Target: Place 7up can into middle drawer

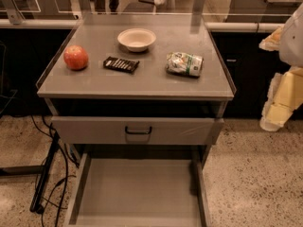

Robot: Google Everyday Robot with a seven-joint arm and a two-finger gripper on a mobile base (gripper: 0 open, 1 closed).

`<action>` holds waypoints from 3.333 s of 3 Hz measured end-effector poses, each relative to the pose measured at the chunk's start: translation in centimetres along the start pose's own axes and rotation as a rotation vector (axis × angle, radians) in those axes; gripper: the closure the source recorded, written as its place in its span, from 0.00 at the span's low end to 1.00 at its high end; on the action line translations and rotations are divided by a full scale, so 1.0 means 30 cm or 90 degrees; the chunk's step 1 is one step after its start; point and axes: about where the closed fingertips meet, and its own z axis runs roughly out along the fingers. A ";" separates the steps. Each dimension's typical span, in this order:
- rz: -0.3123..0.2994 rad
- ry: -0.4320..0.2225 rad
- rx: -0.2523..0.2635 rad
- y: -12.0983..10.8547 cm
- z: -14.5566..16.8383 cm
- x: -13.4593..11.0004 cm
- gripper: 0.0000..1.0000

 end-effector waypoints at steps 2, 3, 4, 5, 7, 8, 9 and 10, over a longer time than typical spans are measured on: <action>-0.037 -0.003 0.016 -0.020 0.018 -0.057 0.00; -0.082 -0.041 0.027 -0.099 0.065 -0.157 0.00; -0.074 -0.125 0.043 -0.265 0.142 -0.271 0.00; -0.074 -0.125 0.043 -0.265 0.142 -0.271 0.00; -0.082 -0.099 0.072 -0.396 0.216 -0.301 0.00; -0.078 -0.085 0.070 -0.495 0.304 -0.323 0.00; -0.071 -0.088 0.052 -0.568 0.387 -0.340 0.00; -0.057 -0.106 0.027 -0.601 0.463 -0.345 0.00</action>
Offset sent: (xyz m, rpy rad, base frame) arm 0.0258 0.0345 -0.0058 -0.0411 -0.0582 0.1199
